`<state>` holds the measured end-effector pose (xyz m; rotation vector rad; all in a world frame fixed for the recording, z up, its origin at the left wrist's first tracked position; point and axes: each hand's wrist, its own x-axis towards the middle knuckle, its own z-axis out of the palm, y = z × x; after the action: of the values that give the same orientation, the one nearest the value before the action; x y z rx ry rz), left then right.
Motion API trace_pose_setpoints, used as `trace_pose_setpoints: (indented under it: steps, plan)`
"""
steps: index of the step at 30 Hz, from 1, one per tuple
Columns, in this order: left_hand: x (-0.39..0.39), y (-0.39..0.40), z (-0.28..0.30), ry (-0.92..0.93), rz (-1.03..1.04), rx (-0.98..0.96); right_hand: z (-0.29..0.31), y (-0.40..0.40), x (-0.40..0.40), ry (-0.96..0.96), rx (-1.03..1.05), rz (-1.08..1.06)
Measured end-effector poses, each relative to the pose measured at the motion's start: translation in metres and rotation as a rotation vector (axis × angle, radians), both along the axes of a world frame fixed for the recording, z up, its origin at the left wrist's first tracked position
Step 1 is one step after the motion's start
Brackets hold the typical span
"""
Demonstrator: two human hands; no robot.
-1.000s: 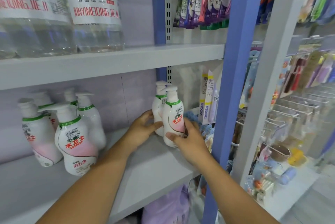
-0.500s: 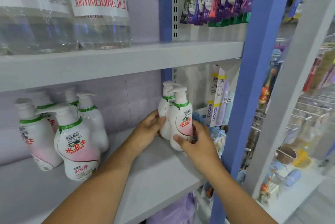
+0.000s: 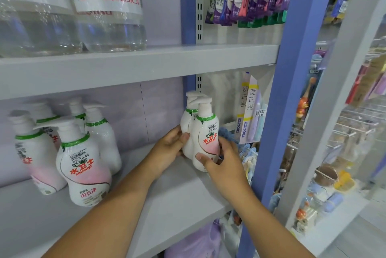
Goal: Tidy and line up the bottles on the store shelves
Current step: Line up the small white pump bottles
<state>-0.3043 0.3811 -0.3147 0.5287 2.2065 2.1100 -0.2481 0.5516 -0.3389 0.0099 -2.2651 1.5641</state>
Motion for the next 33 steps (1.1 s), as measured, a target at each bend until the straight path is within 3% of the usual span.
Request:
trace_pose_setpoints:
  steps: [5,10,12,15,17,21,25,28,33]
  plan:
    - [0.0,0.0,-0.001,-0.018,0.01,-0.009,-0.001,0.0,0.0,-0.011,0.005,0.0]
    - [0.022,-0.003,0.008,-0.009,0.186,-0.207,0.001,0.001,0.003,0.007,0.043,-0.042]
    - [0.049,-0.01,0.015,-0.018,0.32,-0.266,0.0,0.0,0.015,0.126,0.039,-0.059]
    - [0.103,-0.033,0.013,0.118,0.573,-0.121,-0.002,-0.012,0.05,0.479,0.032,-0.066]
    - [0.143,-0.056,0.015,0.226,0.774,-0.044,-0.004,-0.035,0.067,0.583,-0.018,0.032]
    - [0.17,-0.109,0.032,0.352,1.068,-0.095,0.034,-0.109,0.047,0.184,-0.207,0.39]
    - [0.144,-0.138,0.037,0.101,0.793,-0.253,0.072,-0.17,-0.016,-0.096,-0.09,0.525]
    - [0.133,-0.159,0.026,0.066,0.689,-0.348,0.068,-0.194,-0.032,-0.149,-0.04,0.665]
    - [0.139,-0.204,0.018,0.06,0.65,-0.353,0.053,-0.212,-0.028,-0.078,0.108,0.514]
